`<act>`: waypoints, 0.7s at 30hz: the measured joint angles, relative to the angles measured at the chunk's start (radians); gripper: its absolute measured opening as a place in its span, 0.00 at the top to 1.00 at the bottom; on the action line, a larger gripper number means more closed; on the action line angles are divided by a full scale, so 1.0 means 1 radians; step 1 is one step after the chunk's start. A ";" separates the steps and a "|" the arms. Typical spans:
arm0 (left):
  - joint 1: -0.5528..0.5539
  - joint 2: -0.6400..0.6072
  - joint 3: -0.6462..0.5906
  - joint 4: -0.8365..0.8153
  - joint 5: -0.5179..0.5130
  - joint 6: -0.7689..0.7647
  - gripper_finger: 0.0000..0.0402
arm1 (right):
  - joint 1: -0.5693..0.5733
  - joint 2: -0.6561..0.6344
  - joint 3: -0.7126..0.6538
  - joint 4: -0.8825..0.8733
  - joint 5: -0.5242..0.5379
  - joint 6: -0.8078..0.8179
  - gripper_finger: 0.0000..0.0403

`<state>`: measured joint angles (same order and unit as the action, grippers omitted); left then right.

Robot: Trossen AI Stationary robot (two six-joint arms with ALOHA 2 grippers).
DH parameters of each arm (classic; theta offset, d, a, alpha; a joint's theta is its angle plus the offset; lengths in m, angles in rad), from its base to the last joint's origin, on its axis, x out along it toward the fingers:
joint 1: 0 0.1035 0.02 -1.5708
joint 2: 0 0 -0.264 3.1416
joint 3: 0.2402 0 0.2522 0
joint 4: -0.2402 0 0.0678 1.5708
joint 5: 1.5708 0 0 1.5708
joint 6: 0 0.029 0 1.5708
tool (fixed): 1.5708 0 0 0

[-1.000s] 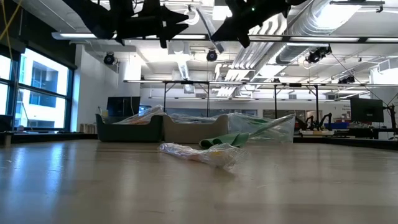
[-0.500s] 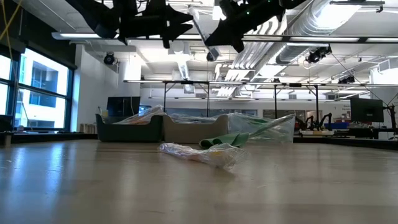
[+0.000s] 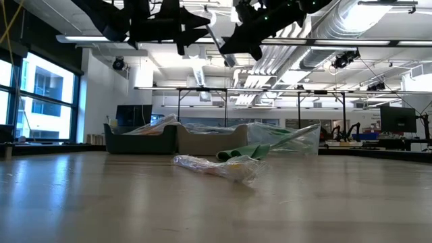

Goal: Pick & Place Toothbrushes
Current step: Put the blue toothbrush into the gray bin

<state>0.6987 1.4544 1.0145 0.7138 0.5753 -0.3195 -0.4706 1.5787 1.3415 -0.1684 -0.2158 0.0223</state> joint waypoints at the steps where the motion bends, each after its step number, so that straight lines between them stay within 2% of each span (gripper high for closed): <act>1: 0.000 0.000 0.000 -0.002 0.001 0.000 0.56 | -0.001 0.000 0.000 0.002 0.001 0.000 0.99; 21: -0.007 0.000 0.000 -0.007 0.002 0.000 0.56 | -0.001 0.000 0.000 0.050 0.004 0.000 0.99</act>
<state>0.6913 1.4544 1.0145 0.7071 0.5770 -0.3195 -0.4711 1.5787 1.3415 -0.1188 -0.2115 0.0219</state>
